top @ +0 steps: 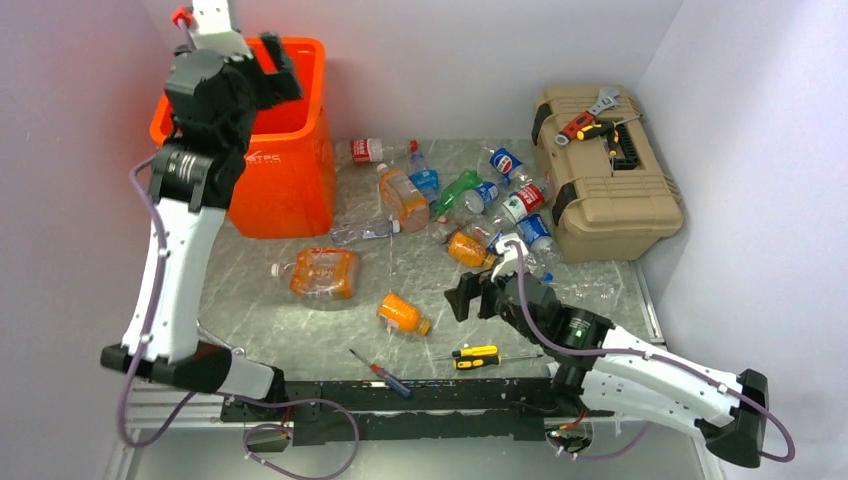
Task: Put the plastic bottles in the bin
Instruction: Place the plastic bottle in the trash bin, then pick up the plastic bottle at the center of the board.
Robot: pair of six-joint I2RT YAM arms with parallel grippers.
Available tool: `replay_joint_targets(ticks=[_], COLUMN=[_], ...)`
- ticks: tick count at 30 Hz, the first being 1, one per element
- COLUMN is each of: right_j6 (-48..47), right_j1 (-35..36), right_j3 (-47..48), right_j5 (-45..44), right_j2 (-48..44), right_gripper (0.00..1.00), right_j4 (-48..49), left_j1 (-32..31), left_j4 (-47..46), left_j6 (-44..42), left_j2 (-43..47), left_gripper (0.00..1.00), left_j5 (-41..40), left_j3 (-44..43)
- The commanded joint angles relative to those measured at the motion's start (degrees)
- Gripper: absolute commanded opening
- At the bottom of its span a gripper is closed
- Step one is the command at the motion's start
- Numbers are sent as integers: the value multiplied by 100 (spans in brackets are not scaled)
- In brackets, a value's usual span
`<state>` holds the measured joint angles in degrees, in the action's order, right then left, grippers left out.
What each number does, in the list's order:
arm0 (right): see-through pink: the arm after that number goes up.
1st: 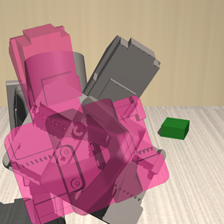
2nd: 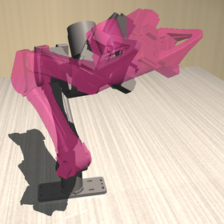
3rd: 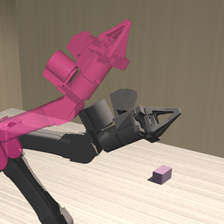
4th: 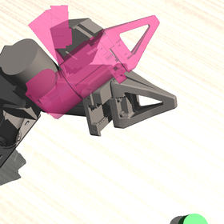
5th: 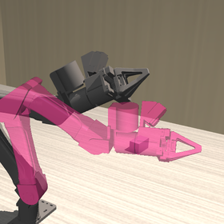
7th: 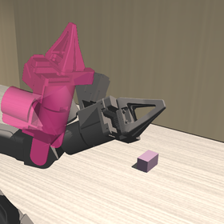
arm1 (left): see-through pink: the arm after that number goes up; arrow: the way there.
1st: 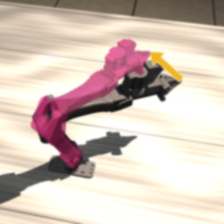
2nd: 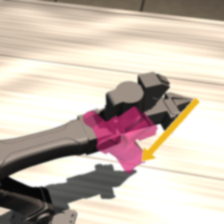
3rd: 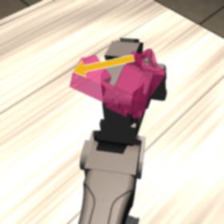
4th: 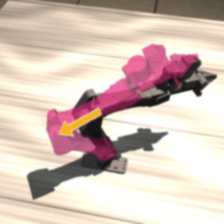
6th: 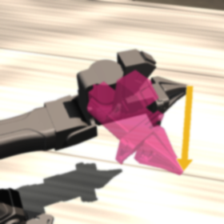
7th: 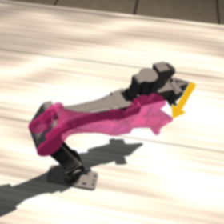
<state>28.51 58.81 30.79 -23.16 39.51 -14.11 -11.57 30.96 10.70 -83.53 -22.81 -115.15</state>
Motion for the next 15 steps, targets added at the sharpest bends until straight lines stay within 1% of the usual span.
replay_joint_targets(ticks=[1,3,5,6,8,9,11,13,15], right_j6=[-635,-711,-724,-732,-720,-705,-630,-511,-397], right_j1=[8,43,176,248,421,513,700,874,984], right_j3=[625,832,915,908,833,756,600,450,323], right_j5=[470,677,732,750,820,836,794,607,579], right_j2=[482,919,1260,1397,1586,1667,1862,2070,2307], right_gripper=[99,98,96,96,95,94,93,92,92], right_j4=[-150,-284,-301,-258,-41,109,361,570,791], left_j1=[-926,-1217,-1474,-1559,-1703,-1734,-1743,-1743,-1751], left_j4=[482,514,647,689,675,647,471,240,52], left_j6=[279,270,67,-86,-254,-264,-229,-197,-155], left_j2=[789,990,1207,1325,1636,1831,2218,2638,2865], left_gripper=[95,94,94,94,94,94,94,94,94], left_j5=[2702,3719,4118,4192,4092,4005,3896,3909,4045], left_j3=[268,901,1589,1962,2788,3348,4140,4804,5268])
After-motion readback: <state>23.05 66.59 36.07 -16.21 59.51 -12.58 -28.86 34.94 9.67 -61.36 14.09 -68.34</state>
